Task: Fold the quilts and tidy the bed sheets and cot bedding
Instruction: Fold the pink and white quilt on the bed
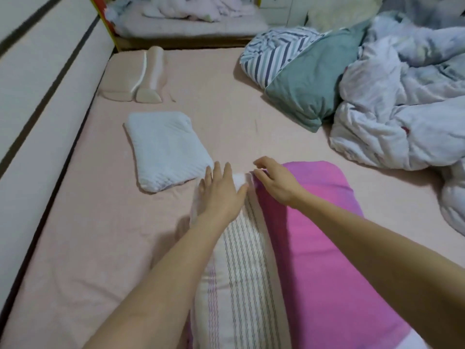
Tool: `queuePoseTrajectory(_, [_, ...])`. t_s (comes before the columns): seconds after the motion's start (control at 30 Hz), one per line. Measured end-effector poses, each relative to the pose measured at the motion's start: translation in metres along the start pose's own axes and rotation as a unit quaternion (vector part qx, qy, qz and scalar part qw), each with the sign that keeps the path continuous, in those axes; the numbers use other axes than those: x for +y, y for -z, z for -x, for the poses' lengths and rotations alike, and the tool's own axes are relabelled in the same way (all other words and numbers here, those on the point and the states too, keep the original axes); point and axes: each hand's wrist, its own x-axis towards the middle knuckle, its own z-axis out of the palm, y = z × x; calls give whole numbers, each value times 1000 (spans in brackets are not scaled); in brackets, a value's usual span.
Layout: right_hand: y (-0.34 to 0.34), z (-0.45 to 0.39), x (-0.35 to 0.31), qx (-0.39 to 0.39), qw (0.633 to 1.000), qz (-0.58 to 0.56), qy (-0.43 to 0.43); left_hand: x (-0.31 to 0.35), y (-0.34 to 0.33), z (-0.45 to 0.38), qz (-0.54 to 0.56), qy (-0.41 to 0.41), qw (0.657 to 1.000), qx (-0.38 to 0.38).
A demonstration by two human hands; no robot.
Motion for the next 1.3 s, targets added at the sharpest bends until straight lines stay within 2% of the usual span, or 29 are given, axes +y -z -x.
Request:
queuePoseTrajectory(0.1, [54, 17, 46, 46, 997, -1, -69, 48, 0, -11, -52, -86, 995, -18])
queuePoseTrajectory(0.27, [124, 18, 130, 58, 987, -21, -147, 129, -33, -42, -88, -128, 985, -69])
queuePoseTrajectory(0.37, [149, -9, 183, 15, 987, -43, -151, 178, -72, -79, -120, -121, 981, -94])
queuePoseTrajectory(0.5, [149, -57, 238, -99, 988, -30, -113, 202, -119, -122, -184, -74, 967, -161])
queuePoseTrajectory(0.57, [136, -76, 270, -177, 975, -55, -119, 206, -141, -132, -189, -88, 969, -135])
queuePoseTrajectory(0.67, [113, -79, 294, -219, 955, -116, -160, 203, -162, -120, -178, -248, 952, -23])
queuePoseTrajectory(0.73, [101, -66, 302, -159, 973, -103, -132, 203, -173, -108, -173, -338, 925, 23])
queuePoseTrajectory(0.87, [97, -32, 313, 2, 993, -88, -79, 198, -187, -103, -167, -408, 896, 53])
queuePoseTrajectory(0.9, [99, -27, 312, 20, 994, -87, -63, 194, -190, -101, -166, -393, 903, 52])
queuePoseTrajectory(0.93, [101, -26, 311, 31, 995, -83, -48, 192, -192, -102, -153, -346, 924, 43])
queuePoseTrajectory(0.97, [103, -29, 308, 36, 996, -81, -33, 191, -190, -107, -129, -263, 956, 6])
queuePoseTrajectory(1.0, [103, -32, 304, 36, 996, -75, -21, 191, -187, -115, -103, -154, 981, -54])
queuePoseTrajectory(1.03, [104, -36, 299, 38, 997, -65, -10, 192, -183, -125, -81, -55, 986, -139])
queuePoseTrajectory(1.07, [104, -41, 297, 41, 997, -61, -5, 192, -182, -137, -65, -6, 975, -213])
queuePoseTrajectory(1.13, [106, -54, 295, 50, 996, -71, -13, 195, -182, -157, -33, 11, 947, -318])
queuePoseTrajectory(1.17, [107, -63, 298, 54, 995, -86, -21, 196, -184, -161, -18, 5, 941, -337])
queuePoseTrajectory(1.23, [104, -84, 303, 54, 993, -103, -34, 195, -190, -156, 17, 16, 943, -332])
queuePoseTrajectory(1.3, [93, -101, 307, 42, 994, -97, -33, 191, -197, -149, 42, 43, 957, -284])
